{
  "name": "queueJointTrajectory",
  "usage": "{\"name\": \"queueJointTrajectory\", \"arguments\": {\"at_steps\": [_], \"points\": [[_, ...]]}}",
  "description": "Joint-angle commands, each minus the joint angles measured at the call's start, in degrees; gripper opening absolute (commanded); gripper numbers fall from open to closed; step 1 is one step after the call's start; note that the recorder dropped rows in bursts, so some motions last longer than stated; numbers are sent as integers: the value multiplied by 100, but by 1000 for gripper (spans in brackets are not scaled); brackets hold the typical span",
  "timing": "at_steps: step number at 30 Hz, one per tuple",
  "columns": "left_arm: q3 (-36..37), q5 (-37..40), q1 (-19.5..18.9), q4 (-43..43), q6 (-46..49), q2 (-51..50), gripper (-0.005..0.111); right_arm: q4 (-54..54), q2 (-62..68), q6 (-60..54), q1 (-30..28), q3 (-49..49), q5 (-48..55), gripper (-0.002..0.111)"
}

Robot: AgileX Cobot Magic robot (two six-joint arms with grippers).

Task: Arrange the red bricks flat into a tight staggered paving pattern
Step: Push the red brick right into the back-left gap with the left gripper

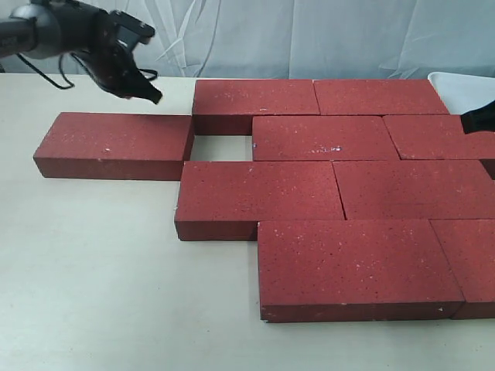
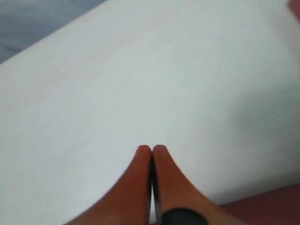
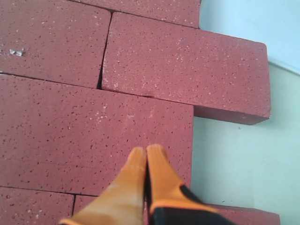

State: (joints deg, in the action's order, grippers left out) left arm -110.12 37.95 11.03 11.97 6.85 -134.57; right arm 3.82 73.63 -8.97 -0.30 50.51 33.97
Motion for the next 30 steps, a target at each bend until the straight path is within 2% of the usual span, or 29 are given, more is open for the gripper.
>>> {"name": "queueJointTrajectory", "arguments": {"at_steps": [1,3,5,8,10,15,22,30], "points": [[-1,1066,-582,337,-218,578,2,7,-34,0,-33,-4,-15,-1],[143,1496,-938,103,-218,679,2,7,-34,0,-33,-4,-15,-1],[440,1574,-1250,-199,-218,704,2,7,-34,0,-33,-4,-15,-1],[967,1383,-1618,-681,-126,704,2,7,-34,0,-33,-4,-31,-1],[1321,1082,-1703,-787,-113,704,2,7,-34,0,-33,-4,-31,-1],[1920,469,-1719,-1138,-81,694,2,7,-34,0,-33,-4,-31,-1],[2179,502,-1536,-2517,1034,694,2,7,-34,0,-33,-4,-31,-1],[2287,426,-1286,-2686,1191,694,2,7,-34,0,-33,-4,-6,-1]]}}
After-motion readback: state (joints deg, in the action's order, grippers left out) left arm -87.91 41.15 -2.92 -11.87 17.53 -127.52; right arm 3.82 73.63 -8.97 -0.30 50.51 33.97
